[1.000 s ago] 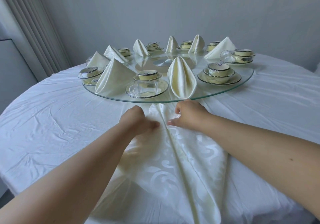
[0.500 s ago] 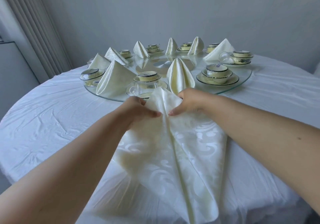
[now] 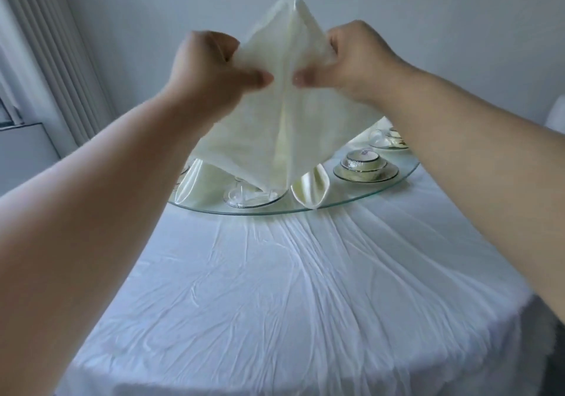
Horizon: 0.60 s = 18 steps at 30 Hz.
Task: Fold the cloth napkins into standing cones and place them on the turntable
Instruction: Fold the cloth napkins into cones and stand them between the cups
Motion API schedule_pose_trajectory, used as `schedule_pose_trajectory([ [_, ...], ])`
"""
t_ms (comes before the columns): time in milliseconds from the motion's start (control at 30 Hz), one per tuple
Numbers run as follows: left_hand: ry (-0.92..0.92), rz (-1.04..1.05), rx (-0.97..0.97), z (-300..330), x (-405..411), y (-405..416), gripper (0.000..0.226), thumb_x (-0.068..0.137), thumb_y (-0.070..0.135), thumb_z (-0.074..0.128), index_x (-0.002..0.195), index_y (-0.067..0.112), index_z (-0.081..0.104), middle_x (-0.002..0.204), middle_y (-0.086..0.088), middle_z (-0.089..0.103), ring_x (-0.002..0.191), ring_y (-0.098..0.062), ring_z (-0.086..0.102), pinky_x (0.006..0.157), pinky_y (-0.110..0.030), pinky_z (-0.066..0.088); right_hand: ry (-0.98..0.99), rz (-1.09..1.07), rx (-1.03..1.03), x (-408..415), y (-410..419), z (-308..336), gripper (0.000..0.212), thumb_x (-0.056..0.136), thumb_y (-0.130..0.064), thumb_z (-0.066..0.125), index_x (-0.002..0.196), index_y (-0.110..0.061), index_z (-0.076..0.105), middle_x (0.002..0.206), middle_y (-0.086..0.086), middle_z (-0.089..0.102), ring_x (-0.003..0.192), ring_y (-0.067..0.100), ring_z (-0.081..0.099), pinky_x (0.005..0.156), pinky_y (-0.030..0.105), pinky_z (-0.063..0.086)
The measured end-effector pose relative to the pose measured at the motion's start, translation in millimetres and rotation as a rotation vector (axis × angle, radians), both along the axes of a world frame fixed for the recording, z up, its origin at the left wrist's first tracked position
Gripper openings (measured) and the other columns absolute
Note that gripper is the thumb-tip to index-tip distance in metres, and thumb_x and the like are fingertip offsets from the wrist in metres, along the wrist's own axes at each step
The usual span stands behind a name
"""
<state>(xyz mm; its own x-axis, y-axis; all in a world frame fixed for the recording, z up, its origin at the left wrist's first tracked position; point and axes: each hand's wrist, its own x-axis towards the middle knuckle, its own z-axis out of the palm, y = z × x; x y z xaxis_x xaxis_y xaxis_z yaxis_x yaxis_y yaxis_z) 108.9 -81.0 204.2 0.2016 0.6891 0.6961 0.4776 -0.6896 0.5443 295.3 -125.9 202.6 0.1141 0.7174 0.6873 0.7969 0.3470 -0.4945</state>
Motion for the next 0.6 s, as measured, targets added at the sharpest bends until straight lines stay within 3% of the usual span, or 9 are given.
schedule_pose_trajectory([
  [100,0.117,-0.024,0.121,-27.8,-14.4,-24.9,0.042,0.074,0.027,0.077,0.057,0.011,0.042,0.048,0.006,0.032,0.038,-0.007,0.027,0.036,-0.018,0.017,-0.045,0.032,0.000,-6.5,-25.3,-28.2,0.034,0.072,-0.024,0.081,0.070,0.001,0.058,0.065,-0.002,0.042,0.062,0.009,0.038,0.054,0.024,0.027],
  [167,0.193,-0.080,0.112,-63.9,-26.3,-41.5,0.039,0.075,0.028,0.076,0.058,0.011,0.046,0.045,0.007,0.035,0.041,-0.006,0.030,0.040,-0.019,0.023,-0.070,0.069,-0.064,-8.9,-43.6,-68.1,0.032,0.069,-0.025,0.084,0.063,-0.008,0.057,0.061,-0.004,0.047,0.059,0.009,0.041,0.054,0.026,0.031],
  [300,0.295,-0.264,-0.196,-148.5,-53.9,-75.9,0.025,0.072,0.034,0.079,0.070,0.017,0.062,0.051,0.003,0.049,0.048,-0.002,0.035,0.048,-0.022,0.030,-0.157,0.269,-0.296,-20.1,-90.3,-151.9,0.026,0.065,-0.046,0.082,0.064,-0.026,0.065,0.065,-0.012,0.059,0.060,0.001,0.055,0.057,0.021,0.043],
  [400,0.355,-0.366,-0.394,-186.7,-66.3,-99.5,0.024,0.064,0.048,0.075,0.073,0.028,0.064,0.058,0.003,0.057,0.052,-0.002,0.043,0.053,-0.024,0.037,-0.111,0.374,-0.494,-27.5,-121.1,-184.4,0.016,0.066,-0.030,0.087,0.067,-0.028,0.071,0.072,-0.013,0.060,0.069,0.001,0.061,0.061,0.013,0.042],
  [500,0.382,-0.391,-0.512,-192.8,-69.5,-104.5,0.023,0.070,0.039,0.079,0.074,0.023,0.063,0.053,0.008,0.048,0.050,-0.001,0.040,0.050,-0.019,0.032,-0.024,0.434,-0.657,-28.4,-129.2,-189.3,0.020,0.070,-0.021,0.084,0.063,-0.033,0.070,0.071,-0.014,0.063,0.069,-0.003,0.060,0.063,0.012,0.041],
  [567,0.336,-0.414,-0.601,-188.9,-67.4,-101.2,0.031,0.066,0.039,0.079,0.071,0.014,0.061,0.052,0.008,0.045,0.049,-0.005,0.038,0.050,-0.022,0.031,-0.001,0.428,-0.733,-25.3,-119.1,-184.1,0.009,0.072,-0.023,0.083,0.073,-0.024,0.073,0.073,-0.007,0.066,0.069,-0.003,0.058,0.064,0.021,0.044],
  [600,0.293,-0.412,-0.660,-186.1,-65.8,-96.8,0.034,0.062,0.039,0.078,0.071,0.010,0.062,0.053,0.006,0.047,0.050,-0.008,0.041,0.051,-0.022,0.032,0.006,0.418,-0.748,-23.8,-111.4,-180.0,0.015,0.073,-0.025,0.082,0.080,-0.016,0.073,0.073,-0.003,0.066,0.068,0.001,0.057,0.066,0.026,0.044],
])
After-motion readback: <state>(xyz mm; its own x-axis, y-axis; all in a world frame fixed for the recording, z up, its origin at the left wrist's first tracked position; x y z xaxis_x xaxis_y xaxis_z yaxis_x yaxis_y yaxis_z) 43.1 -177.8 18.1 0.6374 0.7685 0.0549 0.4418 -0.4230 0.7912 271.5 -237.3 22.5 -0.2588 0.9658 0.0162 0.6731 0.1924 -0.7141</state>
